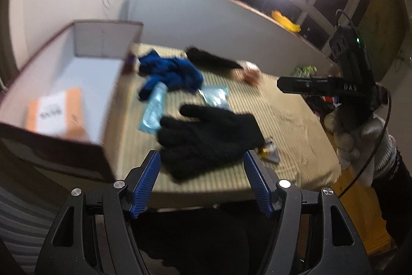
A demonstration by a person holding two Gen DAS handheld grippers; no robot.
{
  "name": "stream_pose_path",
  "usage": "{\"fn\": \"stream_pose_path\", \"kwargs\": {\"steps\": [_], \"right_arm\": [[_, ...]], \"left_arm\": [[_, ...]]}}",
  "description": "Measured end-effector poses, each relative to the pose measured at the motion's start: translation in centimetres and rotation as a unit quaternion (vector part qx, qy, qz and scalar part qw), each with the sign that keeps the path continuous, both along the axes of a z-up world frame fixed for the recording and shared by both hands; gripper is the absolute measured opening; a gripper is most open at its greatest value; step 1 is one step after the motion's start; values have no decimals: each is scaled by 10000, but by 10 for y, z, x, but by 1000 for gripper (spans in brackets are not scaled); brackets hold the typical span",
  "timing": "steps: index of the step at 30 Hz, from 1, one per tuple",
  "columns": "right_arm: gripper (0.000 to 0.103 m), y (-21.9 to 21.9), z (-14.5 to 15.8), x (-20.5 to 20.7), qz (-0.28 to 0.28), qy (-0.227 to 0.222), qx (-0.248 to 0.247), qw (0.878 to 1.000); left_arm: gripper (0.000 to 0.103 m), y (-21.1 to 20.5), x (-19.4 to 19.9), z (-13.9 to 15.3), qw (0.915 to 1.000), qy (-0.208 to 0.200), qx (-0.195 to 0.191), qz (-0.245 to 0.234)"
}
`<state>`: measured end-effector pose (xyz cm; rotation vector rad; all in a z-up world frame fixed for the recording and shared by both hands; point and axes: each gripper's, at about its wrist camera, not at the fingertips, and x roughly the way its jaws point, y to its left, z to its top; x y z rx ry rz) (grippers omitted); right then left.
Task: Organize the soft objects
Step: 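Move the left tool to the black glove and close on it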
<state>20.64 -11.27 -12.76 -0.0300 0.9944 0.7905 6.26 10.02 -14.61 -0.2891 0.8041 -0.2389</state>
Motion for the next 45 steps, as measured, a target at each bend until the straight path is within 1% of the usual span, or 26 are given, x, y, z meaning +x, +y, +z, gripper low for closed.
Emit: {"fn": "stream_pose_path", "kwargs": {"steps": [4,9,14,20,21,23,24,27,29,30,36,39,42,44,45], "right_arm": [[80,-16,-24,6,-99,426,-47,9990],[80,-20,-50,9,-84,780,-59,9969],[80,-17,-70,16,-67,1124,64,9936],[79,-20,-85,26,-146,1484,244,9885],[78,-21,-87,28,-159,1521,256,9879],[73,-23,-90,30,-186,1585,263,9868],[72,-24,-91,31,-184,1616,274,9863],[64,-26,-98,35,-180,1746,336,9839],[53,-26,-101,36,-155,1835,387,9821],[51,-26,-103,37,-132,1899,431,9808],[48,-20,-105,35,12,2016,599,9776],[48,-14,-106,34,75,1908,419,9807],[48,-9,-114,34,78,1949,323,9803],[48,-8,-115,33,97,1907,301,9811],[47,-7,-115,32,110,1880,287,9817]], "left_arm": [[66,-14,7,-20,9998,196,74,51],[66,-17,17,-42,9986,414,225,255],[66,-15,29,-51,9975,486,315,410],[66,-16,43,-66,9965,629,352,411],[66,-16,45,-68,9965,658,325,409],[66,-17,49,-71,9962,674,347,425],[66,-18,51,-72,9961,673,367,438],[66,-18,55,-74,9959,686,374,462],[66,-17,57,-76,9957,691,391,478],[66,-16,58,-76,9957,697,388,480],[66,-15,62,-79,9957,685,371,511],[66,-18,67,-79,9956,677,397,507],[66,-20,71,-79,9957,649,396,520],[62,-20,72,-80,9957,622,438,531],[53,-20,73,-79,9956,610,453,550]]}}
